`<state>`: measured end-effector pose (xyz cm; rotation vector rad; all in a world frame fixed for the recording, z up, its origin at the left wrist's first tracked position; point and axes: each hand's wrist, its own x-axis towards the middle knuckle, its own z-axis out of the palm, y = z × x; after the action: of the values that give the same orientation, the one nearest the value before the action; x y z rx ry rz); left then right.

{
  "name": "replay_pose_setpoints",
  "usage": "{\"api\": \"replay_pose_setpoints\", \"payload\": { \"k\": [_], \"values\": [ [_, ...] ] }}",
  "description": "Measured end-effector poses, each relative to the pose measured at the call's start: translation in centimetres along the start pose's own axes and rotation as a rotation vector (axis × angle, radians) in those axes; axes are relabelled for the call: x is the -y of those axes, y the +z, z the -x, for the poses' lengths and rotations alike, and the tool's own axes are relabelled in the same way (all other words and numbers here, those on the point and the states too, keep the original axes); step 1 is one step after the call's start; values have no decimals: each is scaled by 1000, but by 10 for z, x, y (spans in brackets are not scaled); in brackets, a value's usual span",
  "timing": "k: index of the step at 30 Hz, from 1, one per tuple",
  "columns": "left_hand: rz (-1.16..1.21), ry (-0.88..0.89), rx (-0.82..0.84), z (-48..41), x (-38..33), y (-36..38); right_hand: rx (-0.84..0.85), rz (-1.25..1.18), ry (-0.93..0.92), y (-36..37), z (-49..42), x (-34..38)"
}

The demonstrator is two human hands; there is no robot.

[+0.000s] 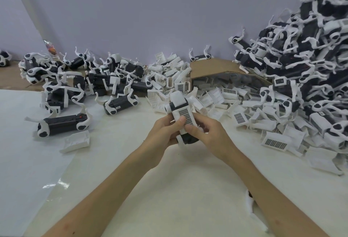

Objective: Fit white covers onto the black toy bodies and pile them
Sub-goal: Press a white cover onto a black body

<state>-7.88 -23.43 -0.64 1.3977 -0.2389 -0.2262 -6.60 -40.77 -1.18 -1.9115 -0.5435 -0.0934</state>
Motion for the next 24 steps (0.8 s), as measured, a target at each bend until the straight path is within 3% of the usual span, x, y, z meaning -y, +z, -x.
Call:
{"api": "replay_pose_setpoints", "payload": {
  "k": [2,8,10,14,24],
  "values": [
    [12,-11,-14,0,1,1,-34,-4,6,1,0,0],
    [71,-154,18,0,-4,0,-360,-112,23,-18,-5,1],
    [91,-201,75,2,-5,-1,-284,-178,88,-26,-6,2],
    [49,-253,140,0,1,5,32,-201,187,-24,-4,2],
    [37,-238,-328,-5,-6,-6,108,-392,210,-35,-2,10]
  ]
}}
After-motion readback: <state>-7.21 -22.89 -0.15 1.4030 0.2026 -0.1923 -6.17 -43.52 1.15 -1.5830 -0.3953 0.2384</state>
